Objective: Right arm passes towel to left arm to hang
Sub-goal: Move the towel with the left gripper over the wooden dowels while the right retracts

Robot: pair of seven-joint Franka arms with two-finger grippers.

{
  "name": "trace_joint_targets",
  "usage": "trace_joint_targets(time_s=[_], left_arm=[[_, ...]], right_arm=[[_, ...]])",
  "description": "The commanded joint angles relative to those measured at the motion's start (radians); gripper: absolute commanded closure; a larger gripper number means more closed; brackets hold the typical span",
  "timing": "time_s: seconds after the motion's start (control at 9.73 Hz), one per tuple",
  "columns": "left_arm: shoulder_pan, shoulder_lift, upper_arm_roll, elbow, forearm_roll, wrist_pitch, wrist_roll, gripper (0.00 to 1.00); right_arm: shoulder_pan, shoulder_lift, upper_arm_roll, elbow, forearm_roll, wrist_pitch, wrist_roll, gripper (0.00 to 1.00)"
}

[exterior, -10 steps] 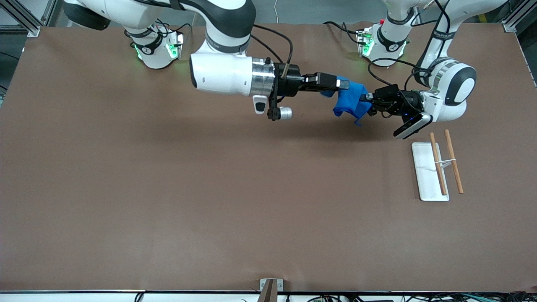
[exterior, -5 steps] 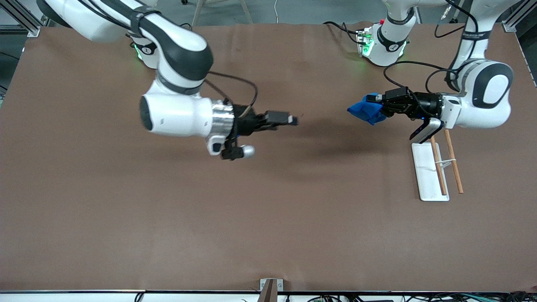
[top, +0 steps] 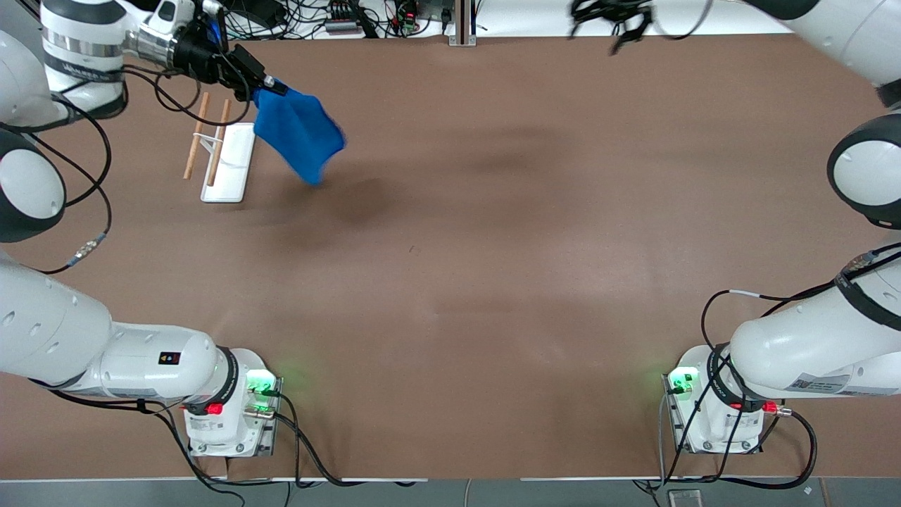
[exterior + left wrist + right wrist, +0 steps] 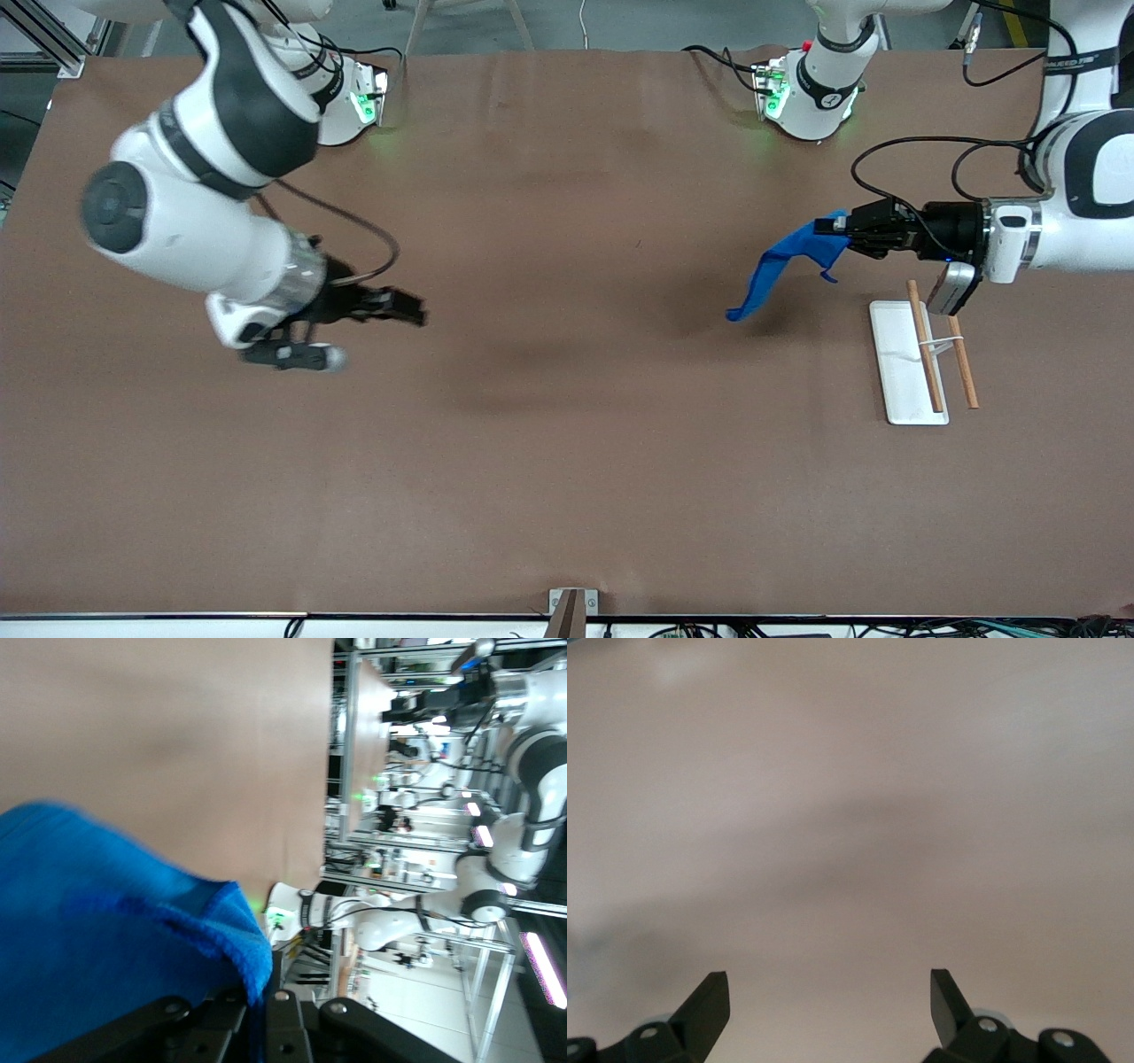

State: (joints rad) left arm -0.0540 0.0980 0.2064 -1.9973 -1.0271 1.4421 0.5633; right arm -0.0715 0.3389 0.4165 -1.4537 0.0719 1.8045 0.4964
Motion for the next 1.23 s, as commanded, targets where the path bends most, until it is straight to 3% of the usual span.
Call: trace_joint_targets(time_s=[0.0, 0.31, 0.41, 0.62, 0.72, 0.92, 1.13], left_arm=[[-0.014, 0.049, 0.002, 0.11, 0.148, 0.014, -0.066, 1.0], [-0.029, 0.057, -0.001, 0.172, 0.348, 0.058, -0.218, 1.0], [-0.035, 0.054, -0.007, 0.175, 0.458, 0.116, -0.28, 1.0], [-0.03, 0.063, -0.004, 0.176, 0.521, 0.179, -0.329, 1.0], [-0.024, 0.083, 0.002, 0.211, 0.527, 0.201, -0.359, 1.0], [-0.024, 0.132, 0.004, 0.294, 0.661, 0.211, -0.428, 1.0], [-0.024, 0.121, 0.007, 0.282, 0.703, 0.244, -0.553, 1.0]], right_arm=[[0.004, -0.098, -0.144, -0.03, -0.122, -0.014, -0.196, 0.0], [0.004, -0.234, -0.355, -0.031, -0.116, -0.141, -0.332, 0.0], [0.004, -0.274, -0.393, -0.03, -0.115, -0.207, -0.334, 0.0], [0.006, -0.38, -0.471, -0.06, -0.097, -0.302, -0.373, 0.0], [-0.002, -0.392, -0.496, -0.074, -0.096, -0.306, -0.477, 0.0], [-0.002, -0.386, -0.49, -0.071, -0.107, -0.297, -0.503, 0.0], [-0.001, -0.382, -0.489, -0.082, -0.097, -0.253, -0.499, 0.0]])
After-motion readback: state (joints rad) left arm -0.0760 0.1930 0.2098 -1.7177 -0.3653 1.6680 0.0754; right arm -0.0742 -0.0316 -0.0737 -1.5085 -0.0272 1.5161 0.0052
